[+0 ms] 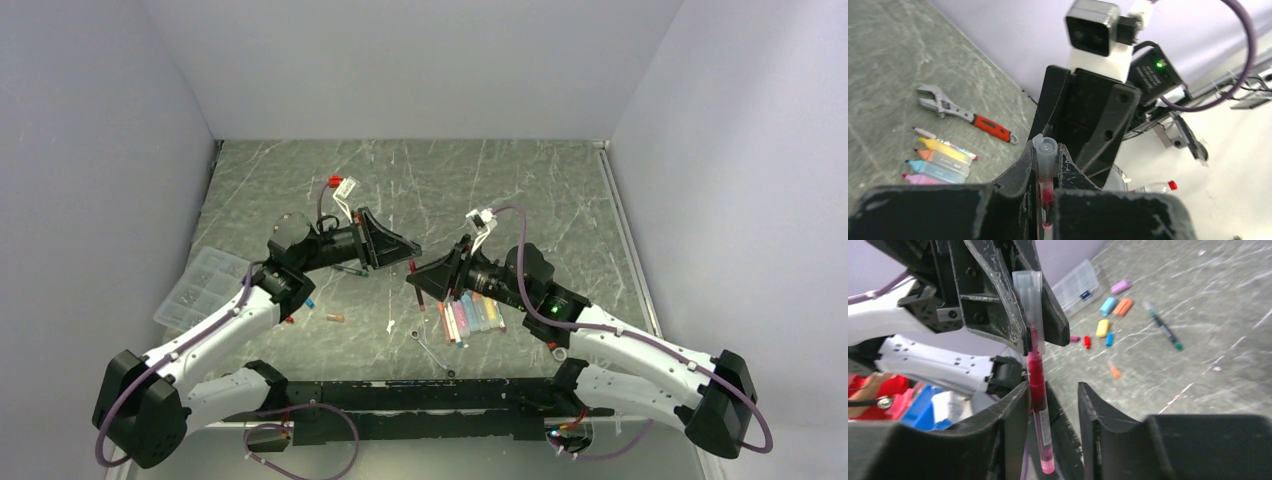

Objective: Open the pen caps

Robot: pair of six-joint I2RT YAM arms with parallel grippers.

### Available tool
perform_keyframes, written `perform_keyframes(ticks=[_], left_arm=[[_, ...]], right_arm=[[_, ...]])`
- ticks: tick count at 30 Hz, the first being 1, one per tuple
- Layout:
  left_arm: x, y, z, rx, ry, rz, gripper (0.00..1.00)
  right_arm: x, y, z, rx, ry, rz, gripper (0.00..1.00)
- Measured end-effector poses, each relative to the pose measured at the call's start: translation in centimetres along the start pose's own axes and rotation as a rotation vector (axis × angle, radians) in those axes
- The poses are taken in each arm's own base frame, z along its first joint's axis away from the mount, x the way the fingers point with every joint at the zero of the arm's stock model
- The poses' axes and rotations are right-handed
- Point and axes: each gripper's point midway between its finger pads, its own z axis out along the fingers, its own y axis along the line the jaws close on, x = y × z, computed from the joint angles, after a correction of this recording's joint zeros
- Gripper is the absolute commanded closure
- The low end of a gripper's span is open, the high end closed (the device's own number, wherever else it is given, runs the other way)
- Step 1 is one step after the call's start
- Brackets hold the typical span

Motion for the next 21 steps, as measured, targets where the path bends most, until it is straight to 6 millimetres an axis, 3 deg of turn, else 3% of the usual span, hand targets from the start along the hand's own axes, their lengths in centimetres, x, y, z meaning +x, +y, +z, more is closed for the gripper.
perform_keyframes(ticks=[3, 9, 10, 12, 21], left_arm=[[-0.1, -0.9, 0.4, 0.066, 0.010, -0.007, 1.00], [0.2, -1.4, 0.6, 0.128, 0.027, -0.033, 1.00], [0.2, -1.6, 0.5, 0.132, 0.029, -0.030, 1.00], [0.3, -1.7, 0.5, 0.134, 0.032, -0.030, 1.00], [-0.1, -2.0, -0.3, 0.083, -0.001, -0.028, 1.00]], right_arm=[[0.4, 0.9, 0.0, -0.052, 0.029, 0.039, 0.74], [0.1, 2.4, 0.2, -0.136, 0.034, 0.111, 0.76], [0.0, 2.6, 0.3, -0.145, 0.033, 0.123, 0.87], [-0.1, 2.7, 0.4, -0.160, 0.025, 0.137, 1.00], [-0.1, 3.2, 0.5, -0.200, 0.019, 0.141, 1.00]])
